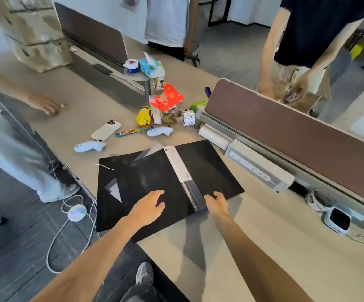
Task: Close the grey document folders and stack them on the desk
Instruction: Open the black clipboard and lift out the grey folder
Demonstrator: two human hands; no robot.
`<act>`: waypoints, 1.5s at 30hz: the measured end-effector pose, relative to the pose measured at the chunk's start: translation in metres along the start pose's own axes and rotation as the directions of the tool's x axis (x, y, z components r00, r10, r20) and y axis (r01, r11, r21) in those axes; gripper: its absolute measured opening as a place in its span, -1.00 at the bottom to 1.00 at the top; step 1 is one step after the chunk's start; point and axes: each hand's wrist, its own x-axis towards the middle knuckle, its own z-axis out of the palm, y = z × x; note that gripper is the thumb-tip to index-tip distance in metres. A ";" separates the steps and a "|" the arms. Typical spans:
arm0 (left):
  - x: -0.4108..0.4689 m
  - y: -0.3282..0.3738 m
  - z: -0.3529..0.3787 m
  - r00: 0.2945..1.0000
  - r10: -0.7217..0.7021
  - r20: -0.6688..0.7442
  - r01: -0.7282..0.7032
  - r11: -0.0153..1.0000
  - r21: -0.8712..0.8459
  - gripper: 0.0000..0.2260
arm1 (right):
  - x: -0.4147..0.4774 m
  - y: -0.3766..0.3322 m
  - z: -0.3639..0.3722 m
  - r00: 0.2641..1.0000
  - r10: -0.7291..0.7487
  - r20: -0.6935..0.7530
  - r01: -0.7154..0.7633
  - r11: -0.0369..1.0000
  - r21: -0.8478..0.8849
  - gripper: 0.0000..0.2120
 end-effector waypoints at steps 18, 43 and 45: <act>0.127 -0.011 -0.012 0.964 0.034 0.264 -0.100 0.965 0.241 -0.34 | 0.061 -0.026 0.015 0.948 0.302 -0.102 -0.138 0.676 0.724 -0.80; -0.057 0.206 0.042 0.963 -0.194 -0.188 -0.123 0.305 -0.944 -0.78 | -0.104 0.055 -0.192 0.974 -0.140 -0.176 0.213 0.820 0.531 -0.48; -0.056 0.217 0.042 0.973 -0.163 -0.166 -0.114 0.289 -0.951 -0.83 | -0.106 0.068 -0.223 0.953 -0.094 -0.289 0.223 0.863 0.454 -0.32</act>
